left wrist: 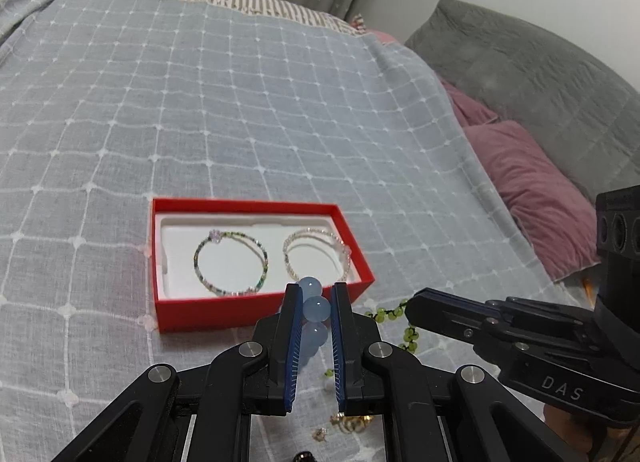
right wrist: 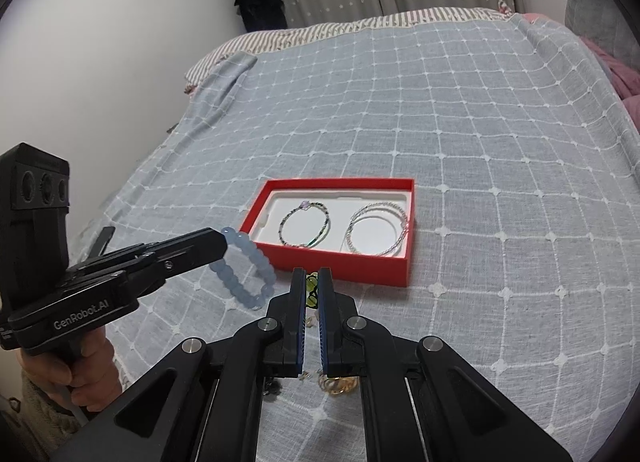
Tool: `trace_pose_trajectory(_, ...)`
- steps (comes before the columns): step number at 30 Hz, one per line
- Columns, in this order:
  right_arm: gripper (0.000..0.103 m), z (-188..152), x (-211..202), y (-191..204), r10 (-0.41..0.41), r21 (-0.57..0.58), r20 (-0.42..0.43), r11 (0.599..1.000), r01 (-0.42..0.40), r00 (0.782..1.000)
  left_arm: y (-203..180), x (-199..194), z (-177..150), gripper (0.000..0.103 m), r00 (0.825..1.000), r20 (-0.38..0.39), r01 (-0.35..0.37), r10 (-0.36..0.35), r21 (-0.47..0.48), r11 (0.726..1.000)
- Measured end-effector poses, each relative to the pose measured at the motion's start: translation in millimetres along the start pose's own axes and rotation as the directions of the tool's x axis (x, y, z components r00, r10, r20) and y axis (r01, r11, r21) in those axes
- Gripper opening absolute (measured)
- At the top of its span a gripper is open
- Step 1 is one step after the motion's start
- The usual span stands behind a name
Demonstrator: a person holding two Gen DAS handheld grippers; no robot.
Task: Organize jewelry
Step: 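Lift the blue bracelet with the right gripper and carry it to the box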
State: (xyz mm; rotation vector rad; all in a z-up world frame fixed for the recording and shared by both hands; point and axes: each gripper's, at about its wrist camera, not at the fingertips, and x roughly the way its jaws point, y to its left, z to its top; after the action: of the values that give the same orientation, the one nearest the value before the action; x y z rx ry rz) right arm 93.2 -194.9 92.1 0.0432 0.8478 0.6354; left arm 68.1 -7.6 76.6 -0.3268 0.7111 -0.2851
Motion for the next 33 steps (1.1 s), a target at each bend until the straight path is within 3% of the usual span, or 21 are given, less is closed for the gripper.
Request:
trace_pose_trajectory(17, 0.005, 33.6, 4.5, -0.5, 0.005, 0.004, 0.098, 1.000, -0.005, 0.995, -1.3, 5.2, 37.1, 0.008, 0.997, 0.074, 0.026, -0.025, -0.022, 0.999)
trace_pose_trajectory(33, 0.005, 53.4, 43.7, -5.9, -0.029, -0.010, 0.065, 1.000, 0.030, 0.997, 5.0, 43.4, 48.0, 0.008, 1.000, 0.022, -0.005, 0.005, -0.020, 1.000)
